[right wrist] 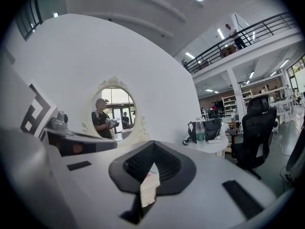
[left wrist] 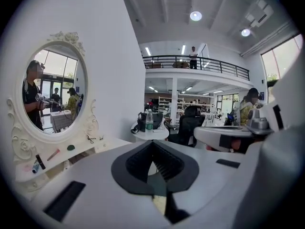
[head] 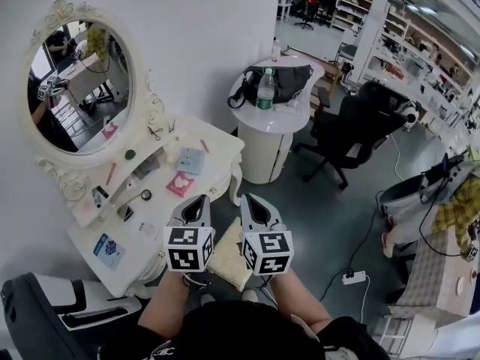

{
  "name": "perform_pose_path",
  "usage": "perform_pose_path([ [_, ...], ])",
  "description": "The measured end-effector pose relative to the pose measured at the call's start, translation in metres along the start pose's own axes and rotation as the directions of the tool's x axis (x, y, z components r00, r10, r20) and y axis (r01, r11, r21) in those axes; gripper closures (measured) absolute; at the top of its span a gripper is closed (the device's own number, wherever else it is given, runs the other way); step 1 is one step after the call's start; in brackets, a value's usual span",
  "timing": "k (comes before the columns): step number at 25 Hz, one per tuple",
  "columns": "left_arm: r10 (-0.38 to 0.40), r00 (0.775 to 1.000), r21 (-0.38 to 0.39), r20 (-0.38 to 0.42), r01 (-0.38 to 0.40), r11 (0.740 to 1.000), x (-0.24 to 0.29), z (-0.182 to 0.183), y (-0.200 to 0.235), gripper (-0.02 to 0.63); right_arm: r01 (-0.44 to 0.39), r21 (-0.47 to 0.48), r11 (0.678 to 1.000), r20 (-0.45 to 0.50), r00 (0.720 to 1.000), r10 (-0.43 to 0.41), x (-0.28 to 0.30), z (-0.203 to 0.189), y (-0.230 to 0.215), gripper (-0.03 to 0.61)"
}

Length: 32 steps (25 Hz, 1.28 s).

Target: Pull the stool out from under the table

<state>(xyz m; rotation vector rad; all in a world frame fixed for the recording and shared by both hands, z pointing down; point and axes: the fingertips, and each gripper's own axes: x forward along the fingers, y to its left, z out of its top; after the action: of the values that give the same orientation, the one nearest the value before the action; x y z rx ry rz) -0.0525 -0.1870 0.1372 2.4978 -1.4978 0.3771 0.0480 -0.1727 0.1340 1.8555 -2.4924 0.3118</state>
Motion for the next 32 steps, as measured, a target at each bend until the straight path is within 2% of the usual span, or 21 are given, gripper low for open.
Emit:
perform_pose_path([
  [4,0.015,0.999,-0.006,0.033,-0.015,1.0,-0.011,0.015,0.004,0.614,-0.04,-0.01,0.999,0.009,0.999,0.041,-0.003,0.011,0.018,0.571],
  [9,0.018,0.998,-0.005,0.054,-0.018,1.0,-0.022,0.02,0.004,0.614,-0.084,0.021,0.996,0.033,0.996,0.083,-0.008,0.023,0.032,0.571],
  [20,0.018,0.998,0.006,0.061,-0.018,1.0,-0.033,0.018,0.005,0.614,-0.084,0.021,0.996,0.024,0.996,0.084,-0.013,0.018,0.039,0.571],
  [32,0.019,0.999,0.017,0.04,-0.02,1.0,-0.022,0.013,0.018,0.614,-0.107,0.046,0.993,0.014,0.994,0.106,0.004,0.014,0.043,0.571],
])
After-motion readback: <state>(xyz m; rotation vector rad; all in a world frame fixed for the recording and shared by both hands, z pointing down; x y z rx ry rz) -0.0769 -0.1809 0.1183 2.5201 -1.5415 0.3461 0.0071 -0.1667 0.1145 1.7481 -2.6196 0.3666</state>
